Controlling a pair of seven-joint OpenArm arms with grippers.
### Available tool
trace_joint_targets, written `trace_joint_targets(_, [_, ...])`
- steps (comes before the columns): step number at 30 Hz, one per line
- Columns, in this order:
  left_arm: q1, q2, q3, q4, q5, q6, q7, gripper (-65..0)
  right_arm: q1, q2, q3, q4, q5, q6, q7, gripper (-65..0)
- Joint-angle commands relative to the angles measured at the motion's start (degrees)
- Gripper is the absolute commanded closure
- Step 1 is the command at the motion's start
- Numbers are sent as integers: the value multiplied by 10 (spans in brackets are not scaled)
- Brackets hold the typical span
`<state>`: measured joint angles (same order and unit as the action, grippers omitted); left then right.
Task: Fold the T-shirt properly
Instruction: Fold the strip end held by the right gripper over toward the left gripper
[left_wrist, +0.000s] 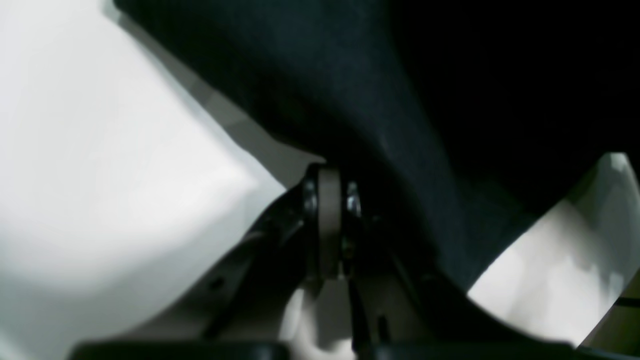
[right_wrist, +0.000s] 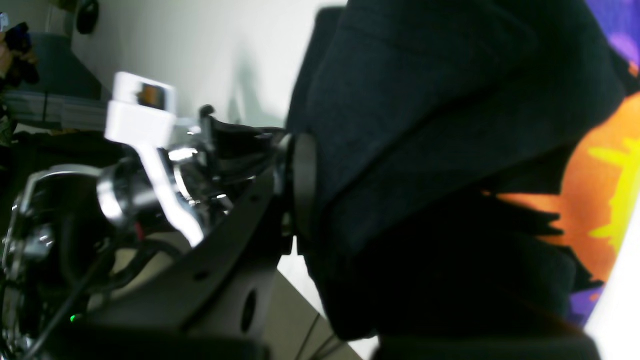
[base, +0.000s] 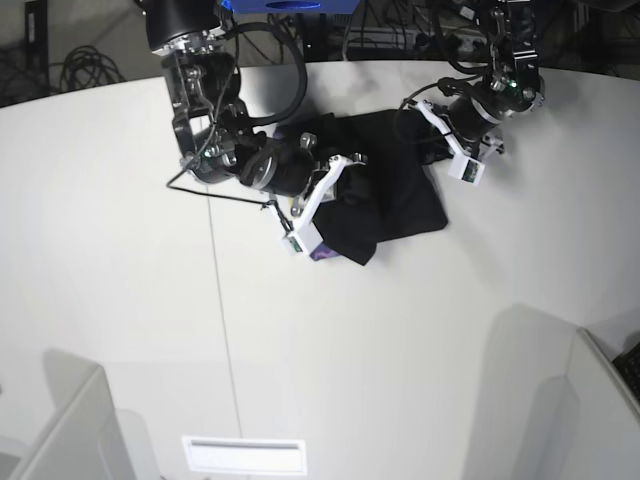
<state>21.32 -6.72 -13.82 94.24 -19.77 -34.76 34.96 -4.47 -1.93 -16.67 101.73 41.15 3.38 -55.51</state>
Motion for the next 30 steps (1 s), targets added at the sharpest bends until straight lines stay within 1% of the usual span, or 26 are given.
trace_joint_targets(1, [7, -4, -2, 13, 4, -1, 8, 0, 10, -3, -2, 2, 11, 0, 15, 0])
trace_joint_targets(2, [11, -4, -6, 18, 4, -1, 8, 0, 11, -3, -3, -4, 11, 1, 16, 0])
trace_joint_targets(7, [36, -1, -88, 60, -1, -4, 9, 0, 15, 0, -37, -25, 11, 0, 19, 0])
trace_joint_targets(13, [73, -4, -162, 72, -1, -6, 9, 0, 22, 0, -40, -26, 11, -1, 18, 0])
trace_joint_targets(14, [78, -4, -174, 70, -1, -11, 9, 0, 22, 0, -40, -26, 11, -1, 18, 0])
trace_joint_targets(17, [83, -4, -205, 69, -1, -48, 9, 0, 22, -2, -40, -26, 11, -1, 18, 0])
trace_joint_targets(21, [83, -2, -235, 68, -1, -52, 9, 0, 22, -2, -40, -26, 11, -1, 17, -290])
trace_joint_targets(22, [83, -3, -241, 68, -1, -52, 9, 0, 22, -1, -40, -26, 11, -1, 17, -351])
trace_joint_targets(23, [83, -3, -248, 68, -1, -52, 9, 0, 22, 0, -40, -26, 11, -1, 17, -384])
trace_joint_targets(30, [83, -3, -282, 68, -1, -52, 9, 0, 35, -3, -42, -25, 11, -1, 14, -389])
